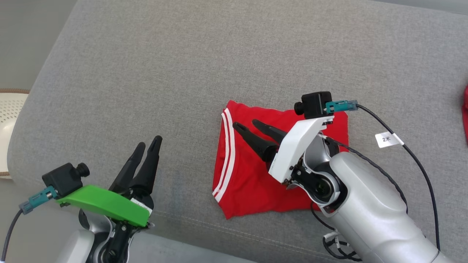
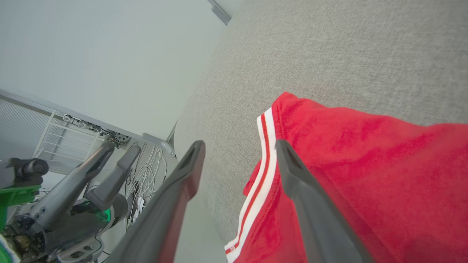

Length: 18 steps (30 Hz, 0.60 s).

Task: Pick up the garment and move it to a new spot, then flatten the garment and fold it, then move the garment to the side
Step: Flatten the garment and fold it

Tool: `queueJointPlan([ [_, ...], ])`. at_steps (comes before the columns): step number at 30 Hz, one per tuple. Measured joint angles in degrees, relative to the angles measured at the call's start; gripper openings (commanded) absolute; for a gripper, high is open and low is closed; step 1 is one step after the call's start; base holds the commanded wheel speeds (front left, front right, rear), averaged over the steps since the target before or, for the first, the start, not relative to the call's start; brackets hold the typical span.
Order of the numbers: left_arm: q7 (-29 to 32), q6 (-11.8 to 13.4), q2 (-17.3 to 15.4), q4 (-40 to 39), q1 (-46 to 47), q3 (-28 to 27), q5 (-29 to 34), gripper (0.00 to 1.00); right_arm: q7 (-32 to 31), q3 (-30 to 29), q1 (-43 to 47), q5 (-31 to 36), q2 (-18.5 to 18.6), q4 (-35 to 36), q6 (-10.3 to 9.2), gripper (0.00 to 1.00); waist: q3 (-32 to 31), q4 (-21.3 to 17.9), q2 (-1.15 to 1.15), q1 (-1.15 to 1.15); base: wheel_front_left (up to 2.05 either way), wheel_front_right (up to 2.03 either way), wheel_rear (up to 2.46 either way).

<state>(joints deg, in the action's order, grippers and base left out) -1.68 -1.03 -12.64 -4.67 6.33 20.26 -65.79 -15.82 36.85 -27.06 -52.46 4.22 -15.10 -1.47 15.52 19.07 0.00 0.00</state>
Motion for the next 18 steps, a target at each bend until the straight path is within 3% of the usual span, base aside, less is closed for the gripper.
queueJointPlan([
  [10, -0.38, 0.01, -0.55, -0.14, -0.47, -0.29, 0.0, 1.0, 4.89, -3.12, 1.02, 0.13, 1.46, 0.46, 1.44, 1.0, -1.83, -4.6, 0.0, 0.0, 0.0, 0.0, 0.0],
  [18, 0.11, 0.11, -0.89, -2.05, -1.08, 0.12, 0.02, 1.0, 6.55, -8.8, 6.23, -1.09, 7.15, -1.21, -0.73, 1.0, -2.38, -8.88, 0.0, 0.0, 0.0, 0.0, 0.0],
])
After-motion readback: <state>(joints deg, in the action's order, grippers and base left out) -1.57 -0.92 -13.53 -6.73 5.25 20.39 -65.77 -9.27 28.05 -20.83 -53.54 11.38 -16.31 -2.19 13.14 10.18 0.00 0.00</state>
